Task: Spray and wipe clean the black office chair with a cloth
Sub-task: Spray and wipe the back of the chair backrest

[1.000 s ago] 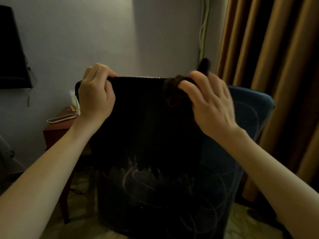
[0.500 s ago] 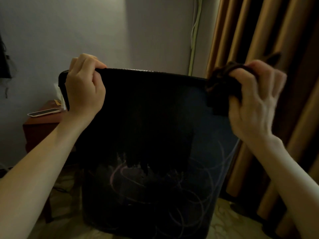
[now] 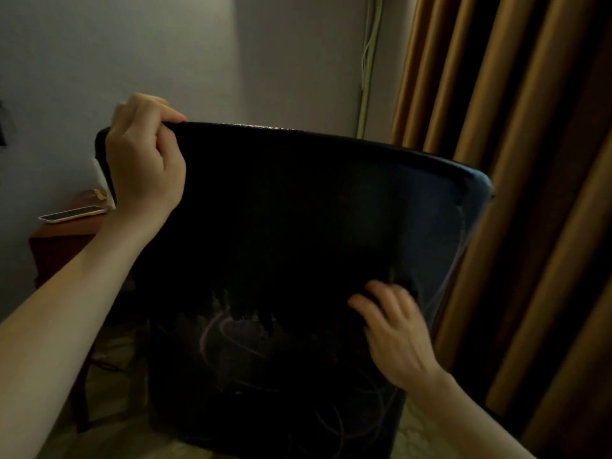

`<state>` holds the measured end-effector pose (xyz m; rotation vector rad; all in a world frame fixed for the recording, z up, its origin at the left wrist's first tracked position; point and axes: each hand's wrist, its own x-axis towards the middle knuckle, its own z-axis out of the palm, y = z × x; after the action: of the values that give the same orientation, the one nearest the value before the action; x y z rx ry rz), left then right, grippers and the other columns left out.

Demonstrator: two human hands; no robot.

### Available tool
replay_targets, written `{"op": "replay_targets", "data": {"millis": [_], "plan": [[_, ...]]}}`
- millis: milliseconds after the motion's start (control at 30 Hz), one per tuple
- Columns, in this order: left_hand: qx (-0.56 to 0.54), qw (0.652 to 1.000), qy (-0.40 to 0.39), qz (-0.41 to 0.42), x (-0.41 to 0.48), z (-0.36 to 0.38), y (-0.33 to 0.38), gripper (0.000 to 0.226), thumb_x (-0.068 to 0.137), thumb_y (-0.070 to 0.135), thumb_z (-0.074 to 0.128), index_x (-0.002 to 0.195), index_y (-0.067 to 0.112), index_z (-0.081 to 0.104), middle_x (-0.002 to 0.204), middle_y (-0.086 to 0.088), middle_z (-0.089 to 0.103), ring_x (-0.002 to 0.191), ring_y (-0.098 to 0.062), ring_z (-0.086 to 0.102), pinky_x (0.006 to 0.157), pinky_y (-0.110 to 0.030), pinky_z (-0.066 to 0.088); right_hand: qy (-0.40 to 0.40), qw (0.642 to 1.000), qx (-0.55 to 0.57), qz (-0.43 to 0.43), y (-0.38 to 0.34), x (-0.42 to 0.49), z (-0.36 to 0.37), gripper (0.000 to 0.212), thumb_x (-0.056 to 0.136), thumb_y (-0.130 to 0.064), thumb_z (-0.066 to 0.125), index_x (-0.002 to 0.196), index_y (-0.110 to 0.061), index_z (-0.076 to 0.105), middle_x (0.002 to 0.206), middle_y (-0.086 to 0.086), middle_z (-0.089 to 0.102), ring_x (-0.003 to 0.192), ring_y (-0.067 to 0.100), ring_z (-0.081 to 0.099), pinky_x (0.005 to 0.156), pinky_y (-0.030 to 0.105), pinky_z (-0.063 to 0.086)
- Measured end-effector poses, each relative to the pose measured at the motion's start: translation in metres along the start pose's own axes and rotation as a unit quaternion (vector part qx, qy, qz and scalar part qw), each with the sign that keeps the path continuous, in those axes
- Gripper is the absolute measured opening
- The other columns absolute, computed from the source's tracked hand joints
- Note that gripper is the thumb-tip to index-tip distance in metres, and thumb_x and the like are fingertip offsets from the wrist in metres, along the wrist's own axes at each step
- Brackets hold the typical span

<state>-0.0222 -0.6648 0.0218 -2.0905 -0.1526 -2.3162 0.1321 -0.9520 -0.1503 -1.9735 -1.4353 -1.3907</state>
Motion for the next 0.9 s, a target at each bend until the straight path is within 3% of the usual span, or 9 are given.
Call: {"op": "replay_targets", "data": {"millis": [100,200,400,500,567,667,733,800,900], "plan": [[0.006,1.0,0.008,0.003,-0.001,0.001,-0.007,0.023,0.081,-0.006,0.038,0.084,-0.003,0.06,0.085,0.011,0.056,0.088,-0.029,0.053,0.078,-0.029,0.037,0.17,0.984,-0.007,0.056,0.024,0.064,-0.057,0.033,0.081,-0.011,0.048,0.114,-0.017,0.048,0.119,0.012,0.039,0.103,0.034,0.043,0.098,0.034,0.029],[-0.005,1.0,0.0,-0.013,0.001,0.002,-0.01,0.024,0.081,-0.004,0.036,0.085,-0.001,0.06,0.085,0.028,0.041,0.081,-0.009,0.052,0.078,-0.029,0.038,0.236,0.963,-0.039,0.124,0.054,0.115,-0.091,0.031,0.084,-0.009,0.045,0.113,-0.02,0.042,0.121,0.006,0.033,0.107,0.029,0.034,0.092,0.018,0.022],[-0.012,1.0,0.0,-0.009,0.002,0.004,-0.017,0.026,0.08,-0.005,0.036,0.085,-0.001,0.061,0.086,0.029,0.041,0.09,-0.031,0.055,0.079,-0.025,0.038,0.214,0.966,-0.068,0.13,0.072,0.059,-0.03,0.036,0.075,-0.003,0.042,0.109,-0.012,0.035,0.12,0.012,0.03,0.101,0.033,0.033,0.087,0.04,0.034],[-0.018,1.0,0.005,-0.015,0.001,0.007,-0.017,0.025,0.081,-0.005,0.036,0.085,-0.001,0.06,0.086,0.028,0.041,0.091,-0.031,0.054,0.08,-0.024,0.036,0.122,0.98,-0.08,0.136,0.054,-0.017,0.012,0.033,0.075,-0.01,0.04,0.107,-0.006,0.039,0.116,0.017,0.033,0.096,0.037,0.034,0.08,0.061,0.042],[-0.021,1.0,0.009,-0.011,-0.001,0.007,-0.016,0.025,0.081,-0.005,0.036,0.084,0.002,0.06,0.087,0.028,0.041,0.091,-0.031,0.054,0.081,-0.025,0.037,0.045,0.987,-0.083,0.13,0.039,-0.059,0.026,0.032,0.076,-0.011,0.04,0.107,-0.005,0.042,0.114,0.018,0.035,0.094,0.036,0.035,0.073,0.063,0.048],[-0.039,0.999,-0.004,-0.02,0.001,0.003,-0.006,0.04,0.082,-0.002,0.035,0.083,0.034,0.053,0.086,0.028,0.042,0.093,-0.028,0.053,0.083,-0.025,0.037,0.003,0.989,-0.035,0.14,0.031,-0.071,0.013,0.03,0.08,-0.012,0.04,0.109,-0.01,0.043,0.114,0.015,0.036,0.095,0.033,0.036,0.075,0.056,0.05],[-0.044,0.998,-0.009,-0.037,0.0,0.002,-0.005,0.04,0.082,-0.001,0.035,0.083,0.034,0.053,0.085,0.028,0.041,0.094,-0.027,0.052,0.084,-0.025,0.037,0.066,0.983,0.021,0.17,0.033,-0.048,-0.009,0.031,0.081,-0.012,0.041,0.111,-0.012,0.043,0.115,0.014,0.035,0.099,0.034,0.037,0.094,0.046,0.039],[-0.037,0.998,-0.007,-0.052,-0.003,0.004,-0.012,0.028,0.083,-0.001,0.036,0.085,0.012,0.061,0.085,0.028,0.042,0.095,-0.029,0.053,0.084,-0.028,0.039,0.159,0.968,0.015,0.193,0.046,-0.001,-0.04,0.035,0.077,-0.008,0.042,0.112,-0.011,0.041,0.116,0.016,0.035,0.105,0.034,0.035,0.104,0.026,0.02],[-0.031,0.996,-0.023,-0.08,-0.001,0.005,-0.013,0.037,0.085,0.005,0.035,0.083,0.038,0.052,0.084,0.027,0.042,0.088,-0.01,0.053,0.087,-0.031,0.04,0.23,0.957,-0.007,0.178,0.073,0.073,-0.079,0.031,0.081,-0.003,0.047,0.111,-0.012,0.043,0.113,0.026,0.044,0.104,0.031,0.037,0.098,0.012,0.016]]}}
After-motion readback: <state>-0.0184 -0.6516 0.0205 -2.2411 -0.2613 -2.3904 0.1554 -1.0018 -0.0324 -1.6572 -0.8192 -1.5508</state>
